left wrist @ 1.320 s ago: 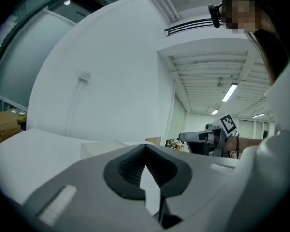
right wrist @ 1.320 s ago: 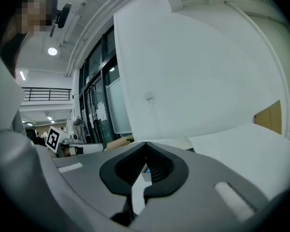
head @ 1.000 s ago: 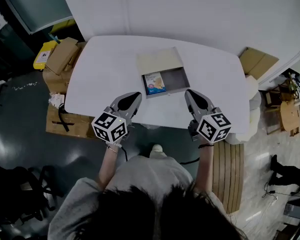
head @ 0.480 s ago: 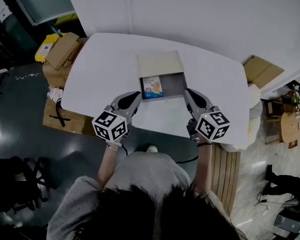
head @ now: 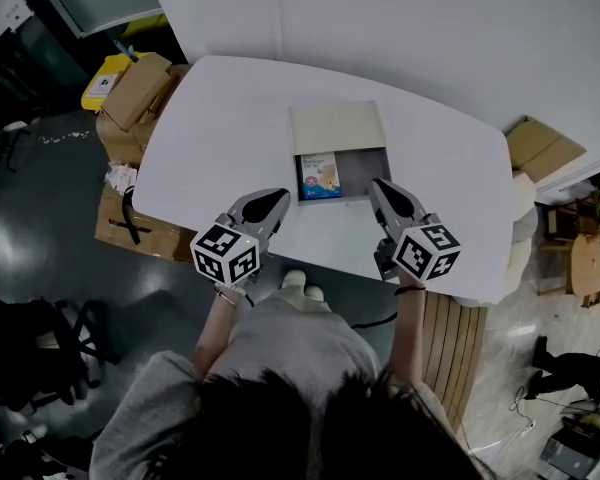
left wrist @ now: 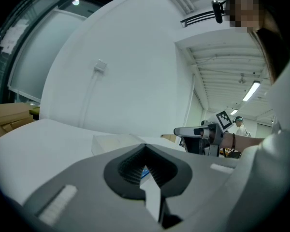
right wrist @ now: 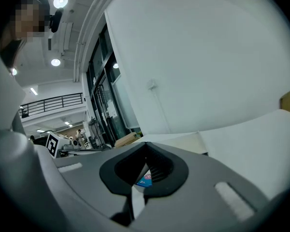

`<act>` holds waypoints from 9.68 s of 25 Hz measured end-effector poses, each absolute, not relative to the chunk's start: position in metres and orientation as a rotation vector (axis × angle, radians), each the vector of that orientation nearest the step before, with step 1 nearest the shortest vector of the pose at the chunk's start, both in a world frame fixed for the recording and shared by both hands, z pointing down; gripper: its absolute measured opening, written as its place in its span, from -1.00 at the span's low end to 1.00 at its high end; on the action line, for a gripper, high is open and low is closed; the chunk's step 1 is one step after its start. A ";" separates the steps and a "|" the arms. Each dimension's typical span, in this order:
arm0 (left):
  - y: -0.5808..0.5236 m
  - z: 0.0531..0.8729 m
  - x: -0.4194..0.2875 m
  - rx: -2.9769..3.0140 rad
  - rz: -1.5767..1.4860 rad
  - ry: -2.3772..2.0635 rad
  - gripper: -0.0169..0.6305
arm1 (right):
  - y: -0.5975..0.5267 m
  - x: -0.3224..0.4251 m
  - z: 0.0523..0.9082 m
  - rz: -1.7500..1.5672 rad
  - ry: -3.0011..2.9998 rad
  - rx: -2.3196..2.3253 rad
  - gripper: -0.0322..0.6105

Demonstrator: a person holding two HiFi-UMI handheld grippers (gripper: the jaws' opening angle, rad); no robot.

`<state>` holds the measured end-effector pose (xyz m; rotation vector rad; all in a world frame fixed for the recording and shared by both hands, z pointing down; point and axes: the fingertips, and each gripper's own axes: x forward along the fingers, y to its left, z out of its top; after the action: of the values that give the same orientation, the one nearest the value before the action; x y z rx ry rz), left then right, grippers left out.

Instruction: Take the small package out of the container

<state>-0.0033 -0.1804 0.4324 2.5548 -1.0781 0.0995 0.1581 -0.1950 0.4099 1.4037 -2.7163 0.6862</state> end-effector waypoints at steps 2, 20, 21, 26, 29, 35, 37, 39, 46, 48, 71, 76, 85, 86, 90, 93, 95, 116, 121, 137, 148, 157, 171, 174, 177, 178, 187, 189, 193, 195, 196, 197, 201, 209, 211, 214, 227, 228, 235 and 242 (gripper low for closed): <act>-0.184 0.437 -0.006 2.540 0.104 -1.061 -0.97 | -0.200 0.155 0.413 0.712 -2.707 1.416 -0.86; -0.231 0.470 -0.016 2.506 0.119 -0.941 -0.97 | -0.247 0.123 0.453 0.776 -2.609 1.281 -0.86; -0.232 0.471 -0.015 2.502 0.118 -0.933 -0.97 | -0.249 0.123 0.455 0.790 -2.609 1.258 -0.86; -0.238 0.479 -0.010 2.485 0.153 -0.918 -0.97 | -0.258 0.118 0.470 0.846 -2.574 1.109 -0.86; -0.242 0.488 -0.007 2.481 0.197 -0.919 -0.97 | -0.262 0.115 0.484 0.884 -2.526 0.992 -0.86; -0.247 0.505 -0.004 2.440 0.212 -0.913 -0.97 | -0.266 0.113 0.511 0.962 -2.416 0.857 -0.86; -0.248 0.510 -0.003 2.429 0.216 -0.914 -0.97 | -0.266 0.114 0.519 1.014 -2.390 0.829 -0.86; -0.250 0.514 -0.003 2.419 0.217 -0.915 -0.97 | -0.267 0.114 0.526 1.068 -2.363 0.804 -0.86; -0.250 0.532 -0.001 2.370 0.217 -0.911 -0.97 | -0.270 0.115 0.544 1.245 -2.290 0.729 -0.86; -0.251 0.535 0.000 2.364 0.218 -0.912 -0.97 | -0.272 0.117 0.548 1.301 -2.262 0.718 -0.86; -0.252 0.550 -0.003 2.325 0.206 -0.937 -0.97 | -0.281 0.113 0.586 1.591 -1.907 0.564 -0.47; -0.252 0.550 -0.001 2.321 0.201 -0.941 -0.97 | -0.279 0.109 0.592 1.624 -1.855 0.515 -0.36; -0.253 0.553 -0.005 2.306 0.202 -0.956 -0.97 | -0.273 0.103 0.603 1.691 -1.756 0.401 -0.30; -0.253 0.554 -0.005 2.305 0.201 -0.958 -0.97 | -0.273 0.103 0.604 1.710 -1.748 0.392 -0.30; -0.253 0.554 -0.006 2.298 0.201 -0.963 -0.97 | -0.270 0.101 0.603 1.763 -1.718 0.341 -0.32; -0.253 0.553 -0.007 2.297 0.203 -0.963 -0.97 | -0.268 0.100 0.601 1.808 -1.713 0.286 -0.40; -0.253 0.552 -0.008 2.295 0.199 -0.966 -0.97 | -0.268 0.101 0.599 1.847 -1.715 0.256 -0.46; -0.250 0.549 -0.011 2.301 0.196 -0.961 -0.97 | -0.268 0.102 0.592 1.889 -1.690 0.249 -0.53; -0.251 0.548 -0.011 2.300 0.194 -0.959 -0.97 | -0.269 0.102 0.590 1.895 -1.686 0.247 -0.54; -0.246 0.552 -0.009 2.308 0.194 -0.939 -0.97 | -0.269 0.104 0.584 1.958 -1.651 0.232 -0.56; -0.249 0.550 -0.012 2.315 0.189 -0.930 -0.97 | -0.272 0.102 0.572 1.978 -1.636 0.202 -0.57; -0.248 0.552 -0.012 2.323 0.181 -0.915 -0.97 | -0.262 0.097 0.575 1.973 -1.626 0.182 -0.58; -0.255 0.532 -0.012 2.363 0.170 -0.911 -0.97 | -0.252 0.098 0.554 1.975 -1.747 0.167 -0.58; -0.250 0.523 -0.012 2.383 0.166 -0.917 -0.97 | -0.247 0.102 0.543 1.957 -1.822 0.174 -0.58; -0.245 0.515 -0.014 2.399 0.164 -0.925 -0.97 | -0.242 0.107 0.530 1.936 -1.893 0.191 -0.58; -0.243 0.512 -0.013 2.404 0.161 -0.928 -0.97 | -0.239 0.110 0.526 1.932 -1.915 0.199 -0.58; -0.239 0.484 -0.004 2.468 0.126 -0.929 -0.97 | -0.232 0.124 0.493 1.857 -2.114 0.276 -0.58; -0.237 0.476 -0.001 2.489 0.120 -0.927 -0.97 | -0.230 0.127 0.486 1.832 -2.162 0.299 -0.58; -0.239 0.460 0.005 2.532 0.104 -0.934 -0.97 | -0.232 0.131 0.470 1.767 -2.262 0.340 -0.58; -0.239 0.453 0.006 2.547 0.093 -0.940 -0.97 | -0.232 0.133 0.463 1.746 -2.312 0.369 -0.58; -0.238 0.450 0.006 2.553 0.087 -0.944 -0.97 | -0.231 0.133 0.460 1.735 -2.337 0.388 -0.58; -0.237 0.448 0.005 2.557 0.082 -0.950 -0.97 | -0.230 0.133 0.458 1.725 -2.361 0.405 -0.58; -0.237 0.440 0.000 2.563 0.066 -0.990 -0.97 | -0.227 0.137 0.449 1.698 -2.452 0.474 -0.58; -0.231 0.430 -0.002 2.577 0.040 -1.038 -0.97 | -0.227 0.146 0.437 1.555 -2.599 0.601 -0.58; -0.229 0.428 -0.002 2.577 0.032 -1.049 -0.97 | -0.229 0.148 0.429 1.507 -2.669 0.640 -0.58; -0.227 0.425 -0.002 2.577 0.019 -1.065 -0.97 | -0.229 0.150 0.420 1.453 -2.743 0.704 -0.58; -0.219 0.407 -0.007 2.602 -0.050 -1.135 -0.97 | -0.222 0.159 0.396 1.300 -2.887 0.976 -0.58; -0.219 0.407 -0.008 2.600 -0.057 -1.141 -0.97 | -0.222 0.161 0.393 1.287 -2.894 0.995 -0.58; -0.219 0.401 -0.015 2.594 -0.074 -1.163 -0.97 | -0.216 0.173 0.370 1.156 -2.916 1.120 -0.58; -0.219 0.392 -0.015 2.603 -0.105 -1.165 -0.97 | -0.213 0.187 0.369 1.081 -2.923 1.225 -0.58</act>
<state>-0.0149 -0.2190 0.3919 2.6032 -1.1647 -0.1049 0.1874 -0.2130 0.3692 1.2251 -2.9233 1.0810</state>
